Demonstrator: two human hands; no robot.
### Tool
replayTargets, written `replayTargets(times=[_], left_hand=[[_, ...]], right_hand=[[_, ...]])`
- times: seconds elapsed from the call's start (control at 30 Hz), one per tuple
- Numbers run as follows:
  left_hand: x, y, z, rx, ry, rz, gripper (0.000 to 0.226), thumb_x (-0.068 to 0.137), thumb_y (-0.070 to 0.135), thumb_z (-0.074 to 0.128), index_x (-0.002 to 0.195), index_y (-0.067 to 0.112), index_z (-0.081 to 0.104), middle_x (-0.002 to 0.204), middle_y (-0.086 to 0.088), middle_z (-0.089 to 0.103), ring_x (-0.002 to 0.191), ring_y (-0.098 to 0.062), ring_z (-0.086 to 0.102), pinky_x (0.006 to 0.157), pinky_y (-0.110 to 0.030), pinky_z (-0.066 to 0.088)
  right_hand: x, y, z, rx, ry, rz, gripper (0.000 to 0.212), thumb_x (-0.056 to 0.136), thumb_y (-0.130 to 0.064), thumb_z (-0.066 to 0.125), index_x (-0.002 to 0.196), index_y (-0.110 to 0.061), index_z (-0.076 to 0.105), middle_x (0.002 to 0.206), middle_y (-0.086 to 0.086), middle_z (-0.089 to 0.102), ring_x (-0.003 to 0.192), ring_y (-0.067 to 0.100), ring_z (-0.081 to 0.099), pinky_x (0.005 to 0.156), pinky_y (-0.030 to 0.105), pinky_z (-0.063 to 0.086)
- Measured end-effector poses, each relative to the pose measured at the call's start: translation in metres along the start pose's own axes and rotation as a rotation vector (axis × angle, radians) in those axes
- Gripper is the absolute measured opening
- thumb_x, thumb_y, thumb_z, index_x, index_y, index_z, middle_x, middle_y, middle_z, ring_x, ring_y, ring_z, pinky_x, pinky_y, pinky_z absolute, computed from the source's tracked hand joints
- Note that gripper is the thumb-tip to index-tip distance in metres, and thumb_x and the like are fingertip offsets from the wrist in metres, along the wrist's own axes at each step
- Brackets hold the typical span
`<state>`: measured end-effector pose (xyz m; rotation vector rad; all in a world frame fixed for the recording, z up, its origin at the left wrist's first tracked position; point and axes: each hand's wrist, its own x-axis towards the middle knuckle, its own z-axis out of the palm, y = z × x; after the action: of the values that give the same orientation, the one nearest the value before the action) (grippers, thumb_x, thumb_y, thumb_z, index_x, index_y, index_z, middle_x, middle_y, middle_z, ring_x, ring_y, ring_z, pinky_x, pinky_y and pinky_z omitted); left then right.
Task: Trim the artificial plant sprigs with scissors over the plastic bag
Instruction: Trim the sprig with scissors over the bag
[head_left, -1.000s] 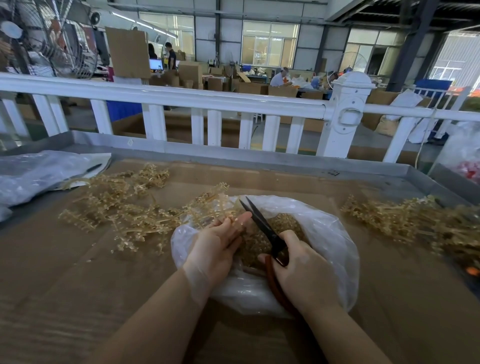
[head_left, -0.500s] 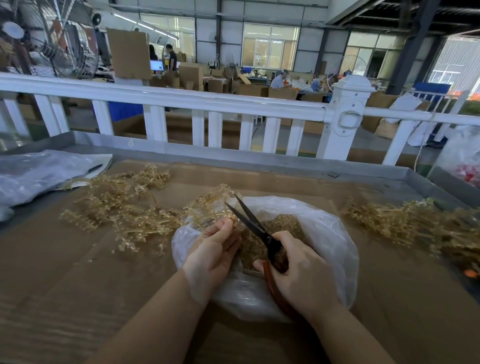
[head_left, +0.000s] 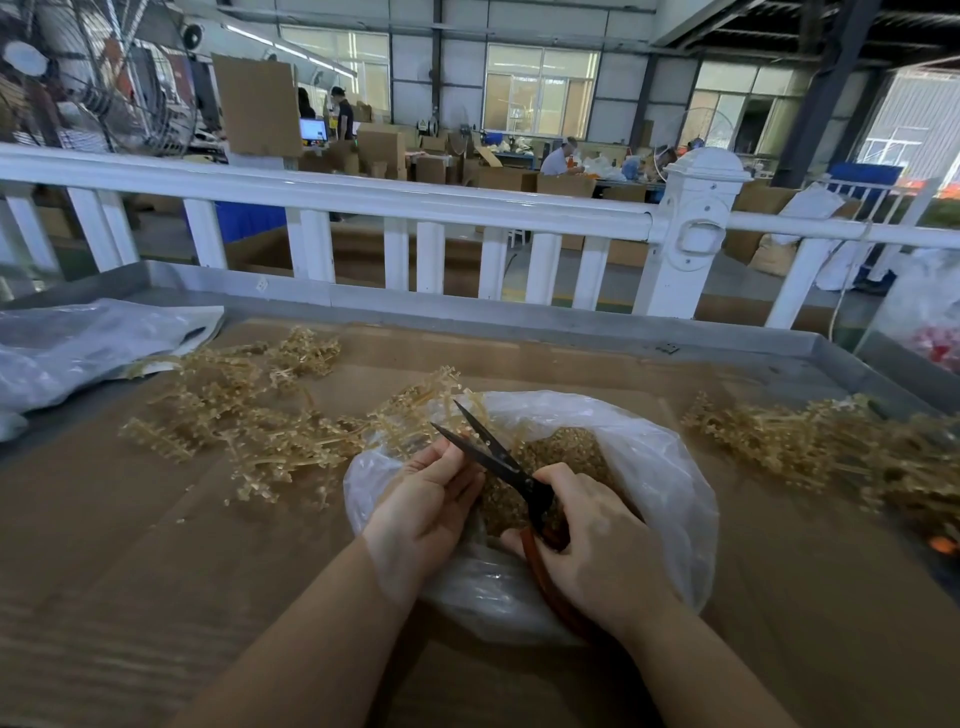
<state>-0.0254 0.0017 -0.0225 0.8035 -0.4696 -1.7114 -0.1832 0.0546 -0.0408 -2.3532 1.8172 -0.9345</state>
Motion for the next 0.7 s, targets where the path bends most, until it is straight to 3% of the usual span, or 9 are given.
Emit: replayTargets(times=[0.2,0.47,0.7], left_hand=[[0.0022,-0.0037,-0.0017,0.051,-0.041,0.026,0.028,0.095,-0.002,0.044,0.071,0.01,0.051,0.065,-0.003,0.069,0.067,-0.011,0.066,0.079,-0.024,0.047],[-0.0008,-0.0058,-0.0003,0.063,-0.005,0.06,0.023,0.094,-0.004,0.046,0.076,0.008,0.054,0.081,-0.009,0.065,0.079,-0.017,0.061,0.081,-0.025,0.048],[-0.0039,-0.0069,0.0008,0.071,-0.013,0.094,0.025,0.095,-0.003,0.044,0.076,0.005,0.057,0.085,-0.012,0.064,0.082,-0.019,0.061,0.088,-0.028,0.047]], right_hand=[[0.0002,-0.0014,-0.0038,0.047,-0.001,-0.006,0.048,0.074,-0.07,0.05,0.108,-0.037,0.049,0.096,-0.016,0.057,0.092,0.003,0.052,0.075,0.018,0.044],[0.0002,-0.0031,-0.0046,0.068,-0.007,-0.002,0.043,0.077,-0.063,0.061,0.108,-0.035,0.052,0.093,-0.02,0.058,0.083,-0.003,0.05,0.067,0.002,0.035],[0.0034,-0.0022,-0.0035,-0.013,-0.019,-0.004,0.044,0.078,-0.063,0.061,0.108,-0.031,0.053,0.085,-0.012,0.061,0.073,0.002,0.053,0.057,0.002,0.032]])
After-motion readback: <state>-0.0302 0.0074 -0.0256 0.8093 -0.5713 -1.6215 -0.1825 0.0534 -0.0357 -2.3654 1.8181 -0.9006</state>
